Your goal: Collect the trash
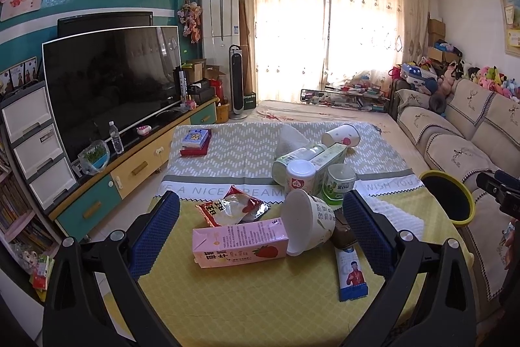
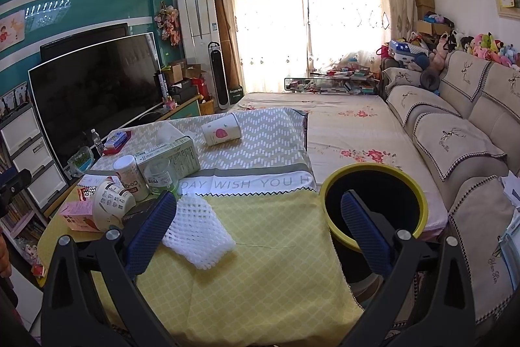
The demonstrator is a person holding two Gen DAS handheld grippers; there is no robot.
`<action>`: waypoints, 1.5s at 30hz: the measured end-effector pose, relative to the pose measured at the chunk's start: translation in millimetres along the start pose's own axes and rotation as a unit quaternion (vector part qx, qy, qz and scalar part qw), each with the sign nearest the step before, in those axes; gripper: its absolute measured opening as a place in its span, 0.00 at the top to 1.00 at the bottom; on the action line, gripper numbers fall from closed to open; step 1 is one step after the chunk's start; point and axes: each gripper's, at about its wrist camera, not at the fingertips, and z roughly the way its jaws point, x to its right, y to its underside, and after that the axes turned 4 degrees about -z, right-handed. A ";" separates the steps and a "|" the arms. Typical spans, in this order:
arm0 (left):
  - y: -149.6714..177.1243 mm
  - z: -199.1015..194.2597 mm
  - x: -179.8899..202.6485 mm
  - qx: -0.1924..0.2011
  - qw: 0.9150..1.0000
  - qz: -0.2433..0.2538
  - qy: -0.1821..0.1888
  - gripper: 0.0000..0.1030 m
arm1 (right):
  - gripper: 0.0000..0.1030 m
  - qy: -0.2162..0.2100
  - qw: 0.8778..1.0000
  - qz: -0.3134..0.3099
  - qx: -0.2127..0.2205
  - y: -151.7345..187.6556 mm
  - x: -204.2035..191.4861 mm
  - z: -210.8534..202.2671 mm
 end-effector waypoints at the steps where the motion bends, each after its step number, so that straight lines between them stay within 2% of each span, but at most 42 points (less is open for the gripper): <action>1: 0.1 0.4 0.1 -0.001 1.000 0.000 0.000 0.04 | 0.06 0.000 1.000 0.000 -0.001 0.5 0.1 0.7; 45: 7.2 14.3 1.4 -0.012 1.000 0.002 -0.008 0.04 | 0.06 0.000 1.000 0.003 -0.013 3.0 0.9 9.3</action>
